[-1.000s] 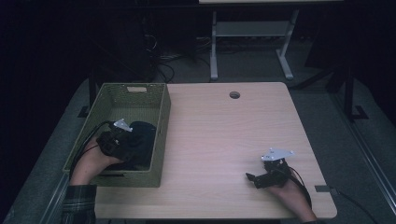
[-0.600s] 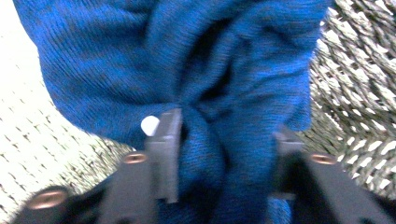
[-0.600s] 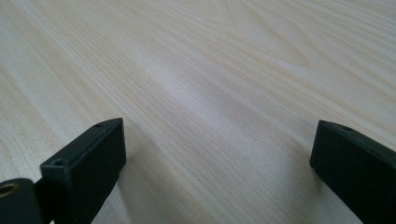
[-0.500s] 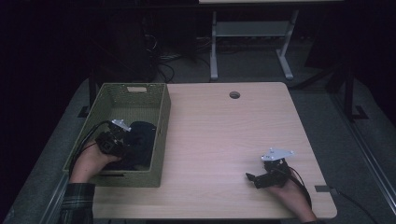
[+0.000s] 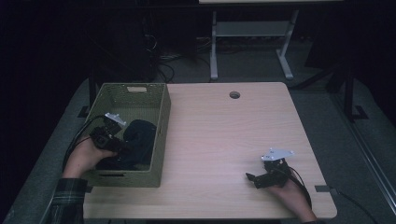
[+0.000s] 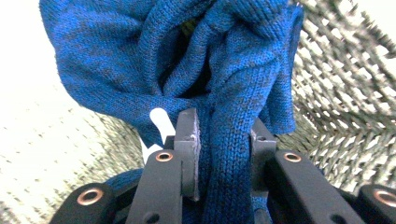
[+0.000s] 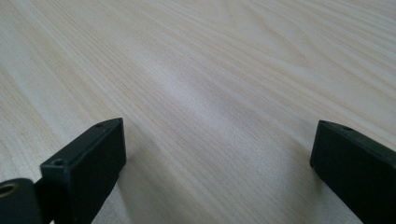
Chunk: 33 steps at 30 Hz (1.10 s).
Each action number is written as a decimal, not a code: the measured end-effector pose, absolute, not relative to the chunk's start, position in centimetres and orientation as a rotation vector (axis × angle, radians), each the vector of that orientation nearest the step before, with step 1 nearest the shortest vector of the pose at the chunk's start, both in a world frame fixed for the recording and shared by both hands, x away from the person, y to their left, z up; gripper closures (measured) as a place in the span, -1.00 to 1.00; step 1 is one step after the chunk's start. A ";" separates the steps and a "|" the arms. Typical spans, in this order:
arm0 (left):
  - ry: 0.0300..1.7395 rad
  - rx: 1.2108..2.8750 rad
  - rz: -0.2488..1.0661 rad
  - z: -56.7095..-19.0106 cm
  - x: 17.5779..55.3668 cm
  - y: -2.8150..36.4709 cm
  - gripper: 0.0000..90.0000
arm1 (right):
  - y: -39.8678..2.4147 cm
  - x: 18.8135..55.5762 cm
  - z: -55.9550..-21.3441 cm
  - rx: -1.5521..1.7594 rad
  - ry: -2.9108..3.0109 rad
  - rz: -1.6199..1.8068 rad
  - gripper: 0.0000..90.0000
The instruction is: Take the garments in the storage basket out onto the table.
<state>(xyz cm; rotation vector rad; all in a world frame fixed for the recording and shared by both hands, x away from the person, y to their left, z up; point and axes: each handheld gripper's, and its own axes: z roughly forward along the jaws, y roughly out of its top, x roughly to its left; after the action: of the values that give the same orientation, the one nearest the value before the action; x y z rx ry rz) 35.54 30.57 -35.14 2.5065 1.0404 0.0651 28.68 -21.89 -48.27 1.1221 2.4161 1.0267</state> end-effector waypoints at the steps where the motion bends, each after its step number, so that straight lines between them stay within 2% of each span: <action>1: 1.041 2.503 0.069 -34.8 35.6 30.6 0.61 | -21.9 28.7 -48.2 1.121 2.419 1.023 -0.93; 20: 1.020 2.468 0.153 -28.4 36.2 31.8 0.63 | -21.9 28.7 -48.3 1.121 2.417 1.025 -0.93; 33: 0.980 2.452 0.150 -24.9 36.4 31.5 0.63 | -21.9 28.7 -48.3 1.121 2.417 1.025 -0.93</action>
<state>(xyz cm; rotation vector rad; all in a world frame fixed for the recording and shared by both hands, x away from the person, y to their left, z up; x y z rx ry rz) 36.41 31.48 -24.94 2.4525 0.9797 0.1503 28.68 -21.89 -48.26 1.1210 2.4171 1.0252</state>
